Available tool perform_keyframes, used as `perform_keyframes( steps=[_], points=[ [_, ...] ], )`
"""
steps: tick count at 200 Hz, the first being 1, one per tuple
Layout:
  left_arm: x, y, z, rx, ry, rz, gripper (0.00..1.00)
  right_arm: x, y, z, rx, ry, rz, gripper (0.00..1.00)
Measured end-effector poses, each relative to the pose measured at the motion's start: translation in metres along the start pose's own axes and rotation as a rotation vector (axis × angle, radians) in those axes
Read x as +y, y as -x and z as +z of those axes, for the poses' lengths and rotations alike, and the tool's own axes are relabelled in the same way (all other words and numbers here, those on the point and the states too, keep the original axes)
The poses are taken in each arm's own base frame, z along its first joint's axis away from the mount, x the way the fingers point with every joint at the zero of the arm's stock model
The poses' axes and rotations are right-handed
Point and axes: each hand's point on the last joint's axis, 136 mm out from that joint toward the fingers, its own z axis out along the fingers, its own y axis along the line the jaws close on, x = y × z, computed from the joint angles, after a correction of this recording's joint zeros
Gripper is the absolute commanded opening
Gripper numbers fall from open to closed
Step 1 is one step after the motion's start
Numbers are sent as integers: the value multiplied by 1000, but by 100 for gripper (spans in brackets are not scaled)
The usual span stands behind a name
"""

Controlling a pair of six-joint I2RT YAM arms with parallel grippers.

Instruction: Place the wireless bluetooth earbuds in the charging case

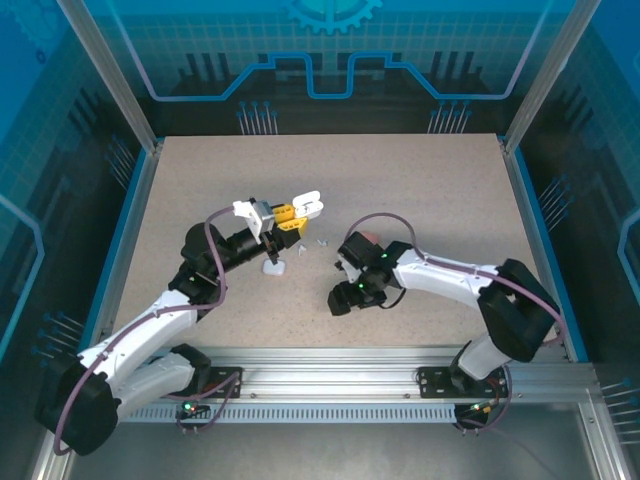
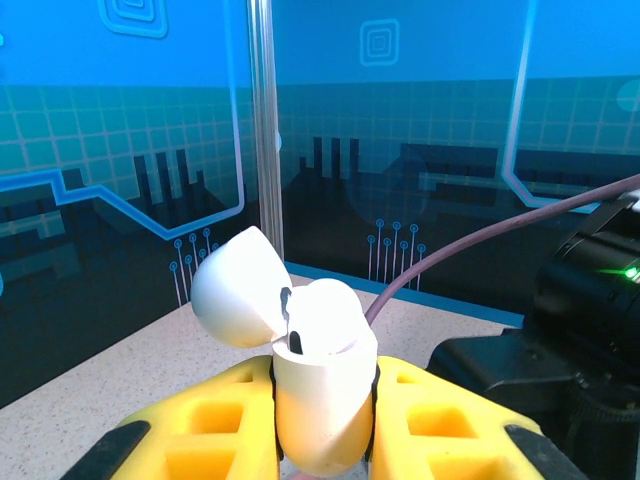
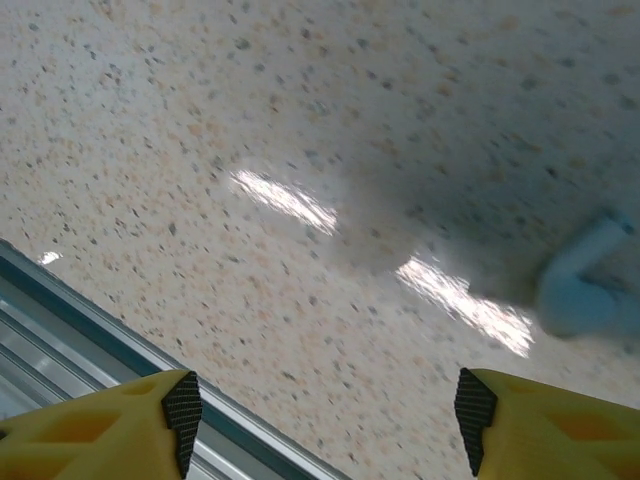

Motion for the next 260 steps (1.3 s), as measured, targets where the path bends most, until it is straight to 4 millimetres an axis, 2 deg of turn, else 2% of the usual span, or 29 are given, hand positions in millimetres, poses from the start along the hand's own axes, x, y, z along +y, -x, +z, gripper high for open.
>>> perform_keyframes(
  steps=[60, 162, 260],
  points=[
    [1, -3, 0, 12, 3, -4, 2, 1, 16, 7, 12, -42, 4, 70],
    [1, -3, 0, 12, 4, -4, 2, -19, 2, 13, 74, -130, 21, 70],
    [1, -6, 0, 24, 4, 2, 3, -48, 5, 5, 74, -223, 27, 69]
  ],
)
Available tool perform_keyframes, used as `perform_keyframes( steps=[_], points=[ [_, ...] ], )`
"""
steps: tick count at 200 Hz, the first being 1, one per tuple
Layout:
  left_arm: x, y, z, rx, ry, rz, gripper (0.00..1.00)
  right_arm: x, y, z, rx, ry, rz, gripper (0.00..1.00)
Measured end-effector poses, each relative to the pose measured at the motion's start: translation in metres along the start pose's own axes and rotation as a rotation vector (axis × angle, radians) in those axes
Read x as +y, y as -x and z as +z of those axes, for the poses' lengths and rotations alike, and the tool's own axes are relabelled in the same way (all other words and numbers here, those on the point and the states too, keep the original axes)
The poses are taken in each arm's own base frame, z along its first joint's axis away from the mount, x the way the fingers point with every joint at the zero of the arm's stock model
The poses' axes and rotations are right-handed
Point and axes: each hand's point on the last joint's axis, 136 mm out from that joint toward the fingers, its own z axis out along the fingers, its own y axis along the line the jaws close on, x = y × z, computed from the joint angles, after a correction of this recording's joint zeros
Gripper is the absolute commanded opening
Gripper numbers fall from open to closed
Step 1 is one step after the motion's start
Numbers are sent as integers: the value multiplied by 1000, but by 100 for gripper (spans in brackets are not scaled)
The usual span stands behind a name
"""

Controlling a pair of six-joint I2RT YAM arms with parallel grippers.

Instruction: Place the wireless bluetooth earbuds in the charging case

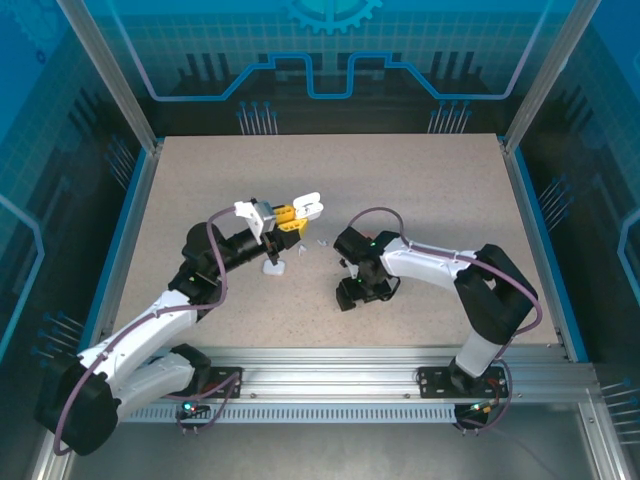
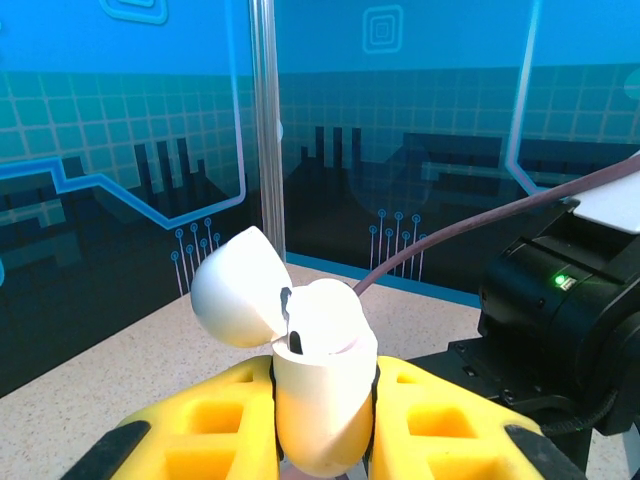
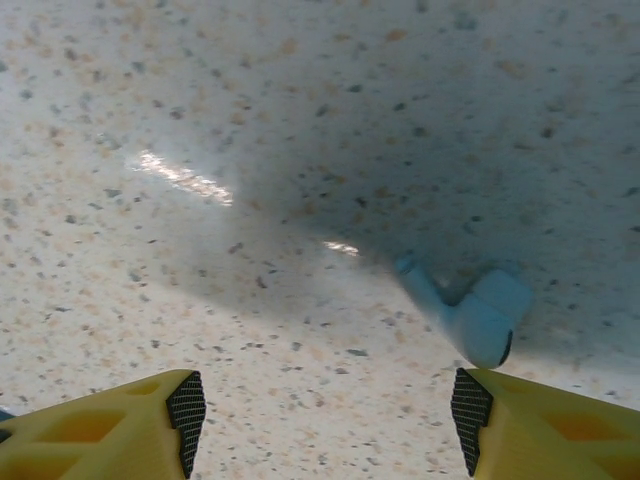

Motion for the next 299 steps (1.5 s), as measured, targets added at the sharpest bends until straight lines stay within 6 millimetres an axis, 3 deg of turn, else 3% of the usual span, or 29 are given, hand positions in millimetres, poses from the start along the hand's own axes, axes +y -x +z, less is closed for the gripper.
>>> perform_keyframes(
  steps=[32, 84, 133, 202, 299],
  points=[
    [0, -2, 0, 10, 1, 0, 2, -13, 6, -5, -22, -23, 20, 70],
    [1, -2, -1, 11, 8, 0, 3, -15, 4, -25, -90, 3, 25, 67],
    [0, 0, -2, 4, 7, 4, 3, -32, -6, -10, -62, 48, 143, 51],
    [0, 3, -3, -4, 7, 8, 3, -39, 12, -11, -106, 107, 213, 41],
    [0, 3, -3, -4, 7, 8, 3, -40, 15, 7, -74, 103, 218, 33]
  ],
)
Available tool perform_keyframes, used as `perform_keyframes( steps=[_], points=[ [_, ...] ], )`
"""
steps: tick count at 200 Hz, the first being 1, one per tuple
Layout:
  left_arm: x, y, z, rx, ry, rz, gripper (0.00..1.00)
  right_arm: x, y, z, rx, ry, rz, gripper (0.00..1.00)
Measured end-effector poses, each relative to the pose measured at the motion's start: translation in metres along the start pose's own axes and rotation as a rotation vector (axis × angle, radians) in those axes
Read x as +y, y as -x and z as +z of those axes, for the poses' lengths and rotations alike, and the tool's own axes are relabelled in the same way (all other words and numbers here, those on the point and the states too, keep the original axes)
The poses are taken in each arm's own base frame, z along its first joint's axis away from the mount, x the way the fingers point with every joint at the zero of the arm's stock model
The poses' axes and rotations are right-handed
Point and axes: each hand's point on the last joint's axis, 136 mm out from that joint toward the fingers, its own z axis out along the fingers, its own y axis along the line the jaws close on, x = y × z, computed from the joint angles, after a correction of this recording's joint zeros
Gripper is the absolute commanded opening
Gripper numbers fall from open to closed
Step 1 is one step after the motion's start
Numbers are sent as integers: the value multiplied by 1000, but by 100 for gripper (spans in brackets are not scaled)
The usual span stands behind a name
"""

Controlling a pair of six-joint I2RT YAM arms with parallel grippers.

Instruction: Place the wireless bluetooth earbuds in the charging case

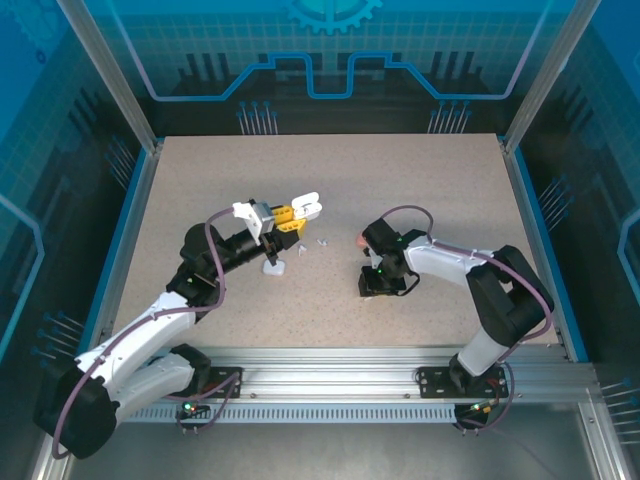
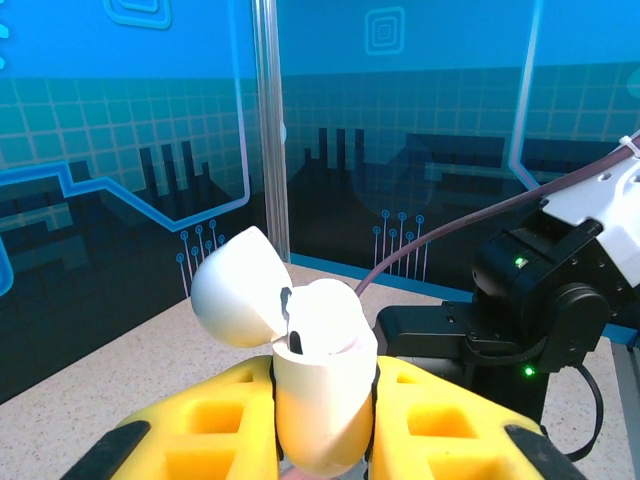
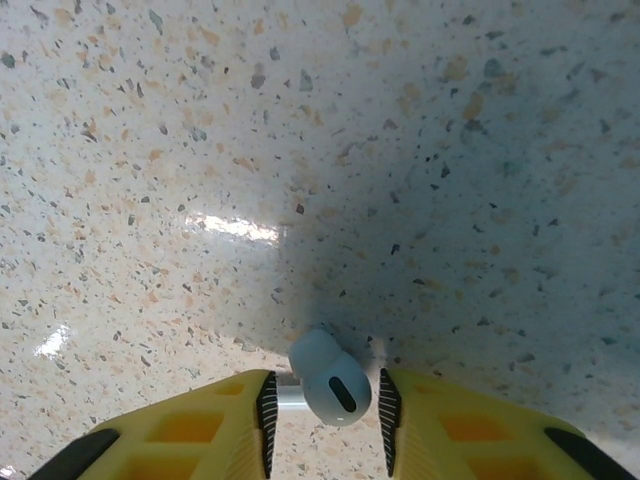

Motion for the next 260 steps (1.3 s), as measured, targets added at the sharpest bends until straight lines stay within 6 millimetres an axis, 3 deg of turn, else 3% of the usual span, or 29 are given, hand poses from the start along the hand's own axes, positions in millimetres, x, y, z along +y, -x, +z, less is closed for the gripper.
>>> perform_keyframes(
  steps=[198, 228, 260],
  points=[
    [0, -2, 0, 6, 0, 0, 3, -6, 2, 2, -2, -38, -18, 18],
    [0, -1, 0, 6, 0, -3, 3, -6, 10, -16, -77, -54, -72, 16],
    [1, -4, 3, 8, -1, -29, 2, -1, 24, -59, -239, -53, -164, 16]
  ],
)
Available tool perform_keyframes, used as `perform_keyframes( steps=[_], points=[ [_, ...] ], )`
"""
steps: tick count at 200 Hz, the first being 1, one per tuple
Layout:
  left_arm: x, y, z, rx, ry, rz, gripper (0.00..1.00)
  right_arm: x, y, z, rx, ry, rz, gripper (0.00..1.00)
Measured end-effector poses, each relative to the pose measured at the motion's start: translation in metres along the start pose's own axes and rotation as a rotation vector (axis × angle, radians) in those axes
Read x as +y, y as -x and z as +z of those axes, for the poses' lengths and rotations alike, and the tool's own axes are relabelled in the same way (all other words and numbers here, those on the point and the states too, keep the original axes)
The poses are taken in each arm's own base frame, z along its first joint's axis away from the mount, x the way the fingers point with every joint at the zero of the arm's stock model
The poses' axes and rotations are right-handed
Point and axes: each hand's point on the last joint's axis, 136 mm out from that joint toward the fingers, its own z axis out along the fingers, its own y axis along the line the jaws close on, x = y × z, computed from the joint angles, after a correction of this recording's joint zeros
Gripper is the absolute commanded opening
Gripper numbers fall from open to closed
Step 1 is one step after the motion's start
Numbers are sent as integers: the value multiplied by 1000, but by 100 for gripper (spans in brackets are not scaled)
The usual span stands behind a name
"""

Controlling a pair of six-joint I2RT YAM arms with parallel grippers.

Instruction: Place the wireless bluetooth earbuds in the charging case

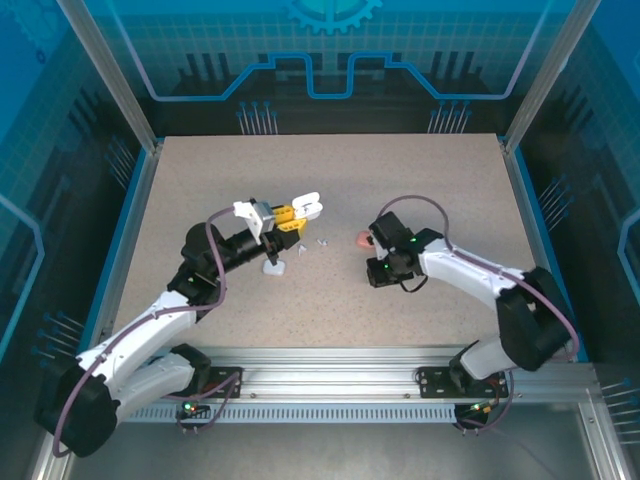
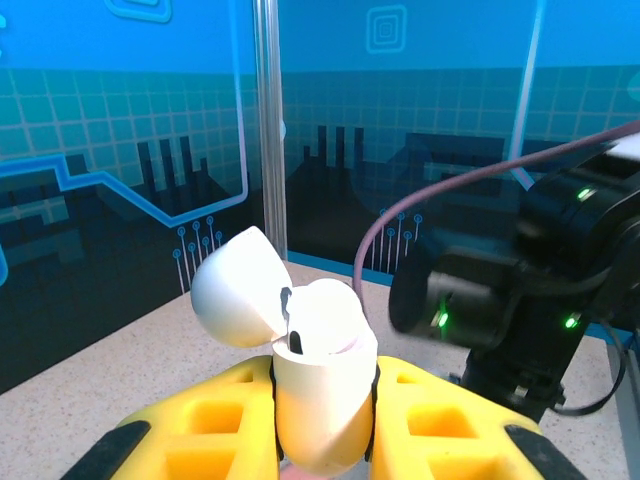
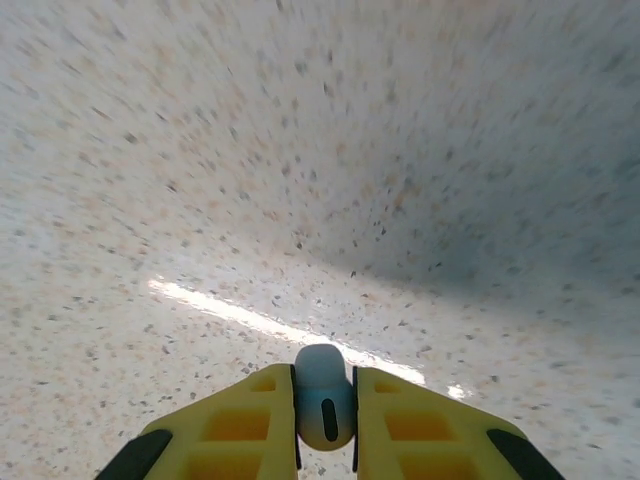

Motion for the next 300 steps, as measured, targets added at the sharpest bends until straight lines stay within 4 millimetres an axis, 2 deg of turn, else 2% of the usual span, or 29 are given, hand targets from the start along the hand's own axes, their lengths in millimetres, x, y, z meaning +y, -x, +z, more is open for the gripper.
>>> perform_keyframes(
  steps=[43, 80, 120, 149, 172, 210, 300],
  points=[
    [1, -13, 5, 34, -13, -60, 2, 3, 36, -75, -284, -9, -173, 16],
    [-2, -10, 10, 31, -47, -92, 2, 16, 65, -152, -548, -13, -359, 17],
    [-10, -1, 18, 24, -118, -118, 2, 51, 96, -232, -774, -17, -585, 17],
    [-18, 0, 20, 29, -165, -130, 2, 87, 108, -269, -863, -15, -759, 18],
    [-21, -1, 23, 35, -189, -141, 2, 109, 110, -279, -882, -33, -882, 18],
    [-24, -3, 24, 43, -214, -149, 2, 129, 110, -274, -847, -98, -1050, 17],
    [-28, 0, 24, 34, -238, -140, 2, 131, 108, -243, -716, -222, -1243, 15]
  ],
)
